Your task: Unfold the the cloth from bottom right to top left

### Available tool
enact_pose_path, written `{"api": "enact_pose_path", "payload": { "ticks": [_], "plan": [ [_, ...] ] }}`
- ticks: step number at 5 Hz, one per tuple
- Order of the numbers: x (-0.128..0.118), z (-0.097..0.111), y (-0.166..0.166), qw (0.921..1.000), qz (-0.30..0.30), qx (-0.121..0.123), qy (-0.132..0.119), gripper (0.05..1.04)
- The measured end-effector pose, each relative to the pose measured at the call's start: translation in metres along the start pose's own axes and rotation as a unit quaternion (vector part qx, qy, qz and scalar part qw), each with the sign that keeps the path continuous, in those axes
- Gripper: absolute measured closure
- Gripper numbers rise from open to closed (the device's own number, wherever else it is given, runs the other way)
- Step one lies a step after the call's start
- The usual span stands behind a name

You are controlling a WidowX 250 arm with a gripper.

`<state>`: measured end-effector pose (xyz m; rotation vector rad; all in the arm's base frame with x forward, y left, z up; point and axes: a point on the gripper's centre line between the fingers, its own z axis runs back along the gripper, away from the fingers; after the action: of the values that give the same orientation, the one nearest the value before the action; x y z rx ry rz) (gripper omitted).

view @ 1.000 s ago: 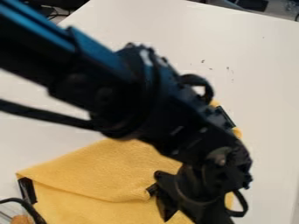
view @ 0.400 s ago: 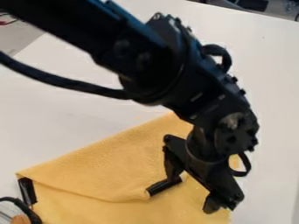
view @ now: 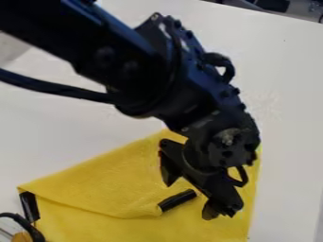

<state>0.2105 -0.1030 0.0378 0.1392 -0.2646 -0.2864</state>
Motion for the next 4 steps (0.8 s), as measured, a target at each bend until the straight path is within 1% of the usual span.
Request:
{"api": "enact_pose_path", "payload": {
  "ticks": [1, 2, 4],
  "plan": [
    [0.0, -0.005, 0.007, 1.0, 0.001, -0.003, -0.001, 0.083],
    [0.001, -0.013, 0.01, 1.0, 0.001, -0.009, 0.003, 0.083],
    [-0.002, -0.026, 0.019, 0.9996, -0.003, -0.017, 0.022, 0.088]
  ]
}}
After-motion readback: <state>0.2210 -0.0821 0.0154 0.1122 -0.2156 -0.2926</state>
